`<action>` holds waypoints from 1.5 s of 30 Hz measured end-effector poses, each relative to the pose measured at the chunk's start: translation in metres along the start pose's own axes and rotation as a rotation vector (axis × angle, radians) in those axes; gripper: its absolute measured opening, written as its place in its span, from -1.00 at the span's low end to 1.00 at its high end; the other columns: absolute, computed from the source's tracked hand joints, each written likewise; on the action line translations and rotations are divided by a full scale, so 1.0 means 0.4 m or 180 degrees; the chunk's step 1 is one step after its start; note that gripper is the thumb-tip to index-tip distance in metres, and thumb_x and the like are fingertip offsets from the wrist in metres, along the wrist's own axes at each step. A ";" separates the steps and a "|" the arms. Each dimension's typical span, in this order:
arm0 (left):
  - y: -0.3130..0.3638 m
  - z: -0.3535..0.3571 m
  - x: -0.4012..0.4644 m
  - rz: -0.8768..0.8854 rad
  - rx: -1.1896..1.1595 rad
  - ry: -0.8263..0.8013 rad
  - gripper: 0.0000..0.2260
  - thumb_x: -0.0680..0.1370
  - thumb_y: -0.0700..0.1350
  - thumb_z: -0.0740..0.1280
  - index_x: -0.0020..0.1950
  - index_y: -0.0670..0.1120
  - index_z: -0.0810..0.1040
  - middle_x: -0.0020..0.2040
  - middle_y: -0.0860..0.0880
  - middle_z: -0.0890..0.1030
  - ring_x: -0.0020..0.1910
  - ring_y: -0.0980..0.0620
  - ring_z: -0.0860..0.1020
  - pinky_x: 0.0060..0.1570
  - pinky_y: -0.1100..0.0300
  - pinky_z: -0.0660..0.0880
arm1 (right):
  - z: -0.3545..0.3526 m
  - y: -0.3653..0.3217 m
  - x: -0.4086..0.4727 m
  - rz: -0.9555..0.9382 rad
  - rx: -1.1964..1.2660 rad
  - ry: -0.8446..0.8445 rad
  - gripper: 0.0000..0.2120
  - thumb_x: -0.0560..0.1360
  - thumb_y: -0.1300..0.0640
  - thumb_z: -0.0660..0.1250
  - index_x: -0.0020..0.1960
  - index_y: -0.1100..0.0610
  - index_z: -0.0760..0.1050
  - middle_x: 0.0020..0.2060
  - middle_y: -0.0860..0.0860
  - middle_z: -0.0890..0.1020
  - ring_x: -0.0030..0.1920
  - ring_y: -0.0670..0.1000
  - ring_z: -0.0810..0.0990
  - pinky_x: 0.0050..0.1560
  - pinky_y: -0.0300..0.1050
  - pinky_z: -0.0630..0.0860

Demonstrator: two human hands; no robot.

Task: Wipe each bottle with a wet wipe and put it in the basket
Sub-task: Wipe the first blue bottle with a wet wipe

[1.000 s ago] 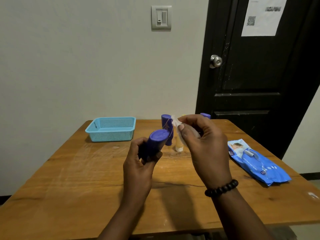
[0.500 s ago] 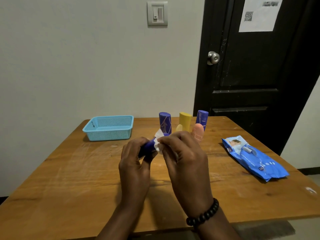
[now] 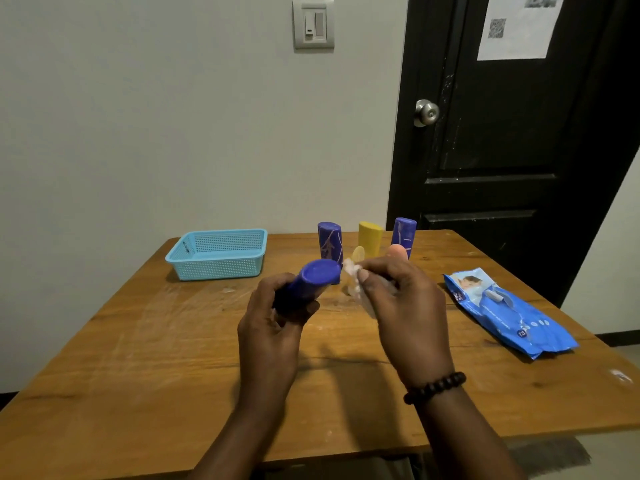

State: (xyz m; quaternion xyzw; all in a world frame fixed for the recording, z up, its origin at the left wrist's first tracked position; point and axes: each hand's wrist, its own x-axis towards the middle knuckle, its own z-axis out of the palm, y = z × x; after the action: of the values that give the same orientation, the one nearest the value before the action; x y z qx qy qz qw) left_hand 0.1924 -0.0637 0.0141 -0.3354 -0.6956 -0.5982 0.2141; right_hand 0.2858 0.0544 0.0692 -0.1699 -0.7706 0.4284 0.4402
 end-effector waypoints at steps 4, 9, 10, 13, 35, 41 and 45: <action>0.007 0.004 0.000 -0.0021 0.0015 0.0003 -0.51 0.41 -0.19 0.54 0.11 0.30 0.45 0.18 0.23 0.52 0.20 0.28 0.43 0.05 0.58 0.31 | -0.002 0.013 -0.005 0.1100 0.1074 -0.0190 -0.83 0.55 0.19 0.32 -0.01 -0.07 0.59 -0.10 -0.10 0.66 -0.07 -0.12 0.63 -0.05 -0.06 0.63; -0.004 0.002 0.010 0.0162 0.0185 0.0069 -0.42 0.31 -0.38 0.57 0.11 0.19 0.53 0.21 0.07 0.38 0.23 0.05 0.41 0.07 0.29 0.45 | -0.008 0.020 -0.010 0.1750 0.1547 -0.0647 -0.66 0.56 0.37 0.19 0.00 -0.01 0.62 0.03 0.05 0.63 0.03 0.12 0.63 -0.03 0.02 0.62; -0.007 -0.002 0.010 0.0238 0.0155 0.0054 -0.42 0.31 -0.43 0.55 0.12 0.12 0.54 0.19 0.05 0.39 0.19 0.06 0.44 0.06 0.24 0.49 | -0.011 0.021 -0.008 0.1799 0.1601 -0.0679 -0.66 0.56 0.39 0.17 0.00 0.04 0.63 0.02 0.06 0.64 0.03 0.13 0.63 -0.04 0.03 0.61; -0.021 -0.010 0.017 0.0582 0.0225 0.0144 -0.44 0.29 -0.49 0.53 0.13 0.00 0.57 0.16 0.01 0.40 0.17 0.09 0.45 0.11 0.10 0.52 | -0.014 0.028 0.004 0.2040 0.1773 -0.0902 -0.73 0.57 0.35 0.17 0.00 0.20 0.64 0.05 0.12 0.67 -0.01 0.12 0.64 -0.07 -0.02 0.60; 0.022 -0.029 0.074 -0.1400 -0.1442 -0.1144 -0.68 0.45 0.07 0.43 0.13 -0.05 0.64 0.02 -0.14 0.69 -0.07 0.01 0.66 -0.12 0.02 0.60 | -0.005 0.026 0.002 0.0485 0.0854 -0.1253 -0.81 0.56 0.09 0.32 0.14 -0.06 0.60 0.04 -0.15 0.66 0.07 -0.22 0.59 0.03 -0.20 0.55; 0.034 -0.026 0.078 -0.1566 -0.1431 -0.1006 -0.67 0.45 0.09 0.43 0.13 -0.04 0.63 0.01 -0.10 0.71 0.00 -0.06 0.69 -0.03 -0.05 0.62 | 0.006 0.015 0.002 -0.0860 0.0032 -0.0508 -0.73 0.53 0.21 0.35 0.20 0.00 0.51 -0.02 -0.16 0.59 0.04 -0.21 0.56 -0.02 -0.38 0.51; 0.025 -0.017 0.080 -0.1802 -0.1577 -0.0657 -0.65 0.44 0.11 0.41 0.10 -0.09 0.65 -0.01 -0.13 0.72 0.00 -0.09 0.69 0.00 0.00 0.61 | 0.021 0.036 -0.028 -0.1471 -0.0495 -0.0590 -0.79 0.47 0.15 0.31 0.08 0.07 0.60 0.07 -0.10 0.58 0.10 -0.19 0.51 0.12 -0.38 0.45</action>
State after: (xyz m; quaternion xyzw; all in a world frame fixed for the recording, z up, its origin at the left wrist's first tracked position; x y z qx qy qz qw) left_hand 0.1771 -0.0632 0.0448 -0.2302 -0.6130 -0.7466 -0.1180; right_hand 0.2834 0.0513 0.0495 0.0172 -0.8567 0.2697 0.4394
